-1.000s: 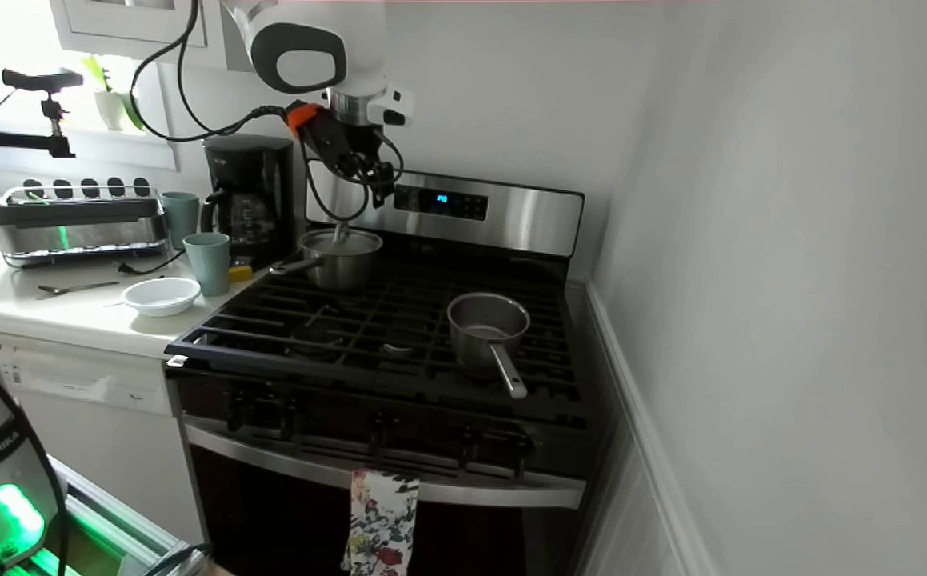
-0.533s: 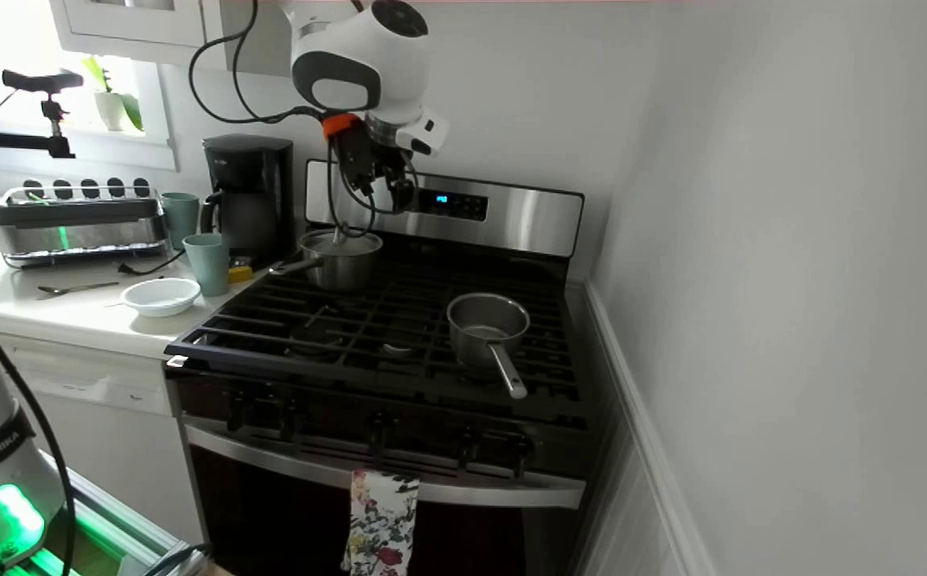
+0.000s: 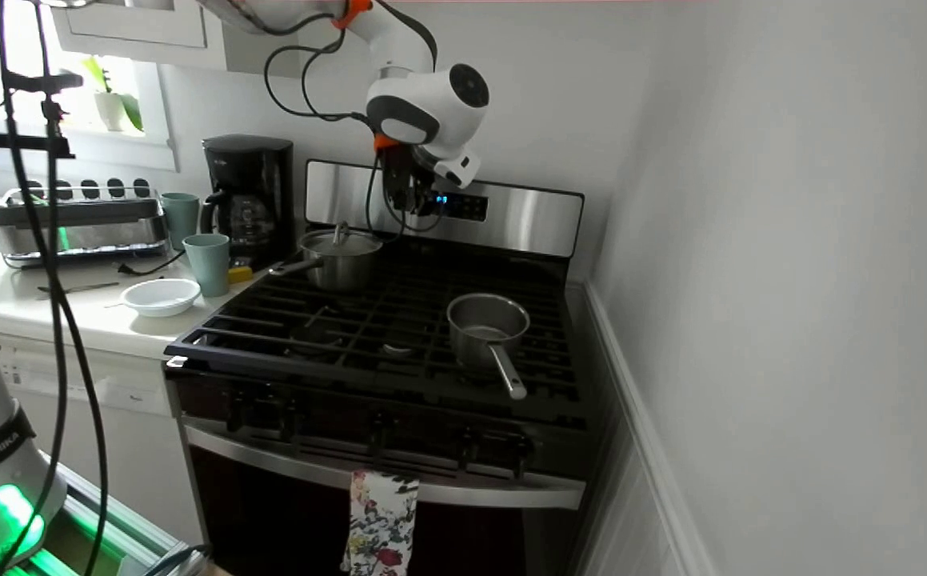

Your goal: Move the pot with a lid to the left and then press a button on the stove

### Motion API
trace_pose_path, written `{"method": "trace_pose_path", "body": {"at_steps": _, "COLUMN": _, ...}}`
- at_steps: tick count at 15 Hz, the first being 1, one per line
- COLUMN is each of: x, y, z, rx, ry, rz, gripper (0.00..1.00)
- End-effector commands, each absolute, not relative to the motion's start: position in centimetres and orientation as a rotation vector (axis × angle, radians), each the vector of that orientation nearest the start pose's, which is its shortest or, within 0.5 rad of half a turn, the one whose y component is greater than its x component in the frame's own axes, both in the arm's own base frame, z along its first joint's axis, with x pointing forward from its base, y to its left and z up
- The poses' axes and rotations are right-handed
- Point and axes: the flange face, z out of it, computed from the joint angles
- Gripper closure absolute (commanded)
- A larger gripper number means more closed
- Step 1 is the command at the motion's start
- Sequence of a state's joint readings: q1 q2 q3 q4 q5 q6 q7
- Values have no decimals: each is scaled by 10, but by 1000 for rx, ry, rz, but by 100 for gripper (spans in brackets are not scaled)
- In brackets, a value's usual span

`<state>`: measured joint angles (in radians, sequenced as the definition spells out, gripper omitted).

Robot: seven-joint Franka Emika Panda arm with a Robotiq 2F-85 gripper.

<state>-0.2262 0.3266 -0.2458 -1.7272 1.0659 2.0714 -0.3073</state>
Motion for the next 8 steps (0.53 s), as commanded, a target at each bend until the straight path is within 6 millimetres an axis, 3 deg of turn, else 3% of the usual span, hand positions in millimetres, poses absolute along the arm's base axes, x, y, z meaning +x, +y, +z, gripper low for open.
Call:
{"method": "trace_pose_path", "body": {"at_steps": 1, "x": 664, "y": -256, "z": 400, "rx": -2123, "ry": 772, "rz": -354, "gripper": 0}}
{"method": "trace_pose_path", "body": {"at_steps": 2, "x": 674, "y": -255, "z": 395, "rx": -2116, "ry": 772, "rz": -336, "gripper": 9}}
{"method": "trace_pose_path", "body": {"at_steps": 3, "x": 683, "y": -255, "z": 389, "rx": -2107, "ry": 772, "rz": -328, "gripper": 26}}
{"method": "trace_pose_path", "body": {"at_steps": 8, "x": 725, "y": -243, "z": 370, "rx": -2032, "ry": 811, "rz": -316, "gripper": 62}}
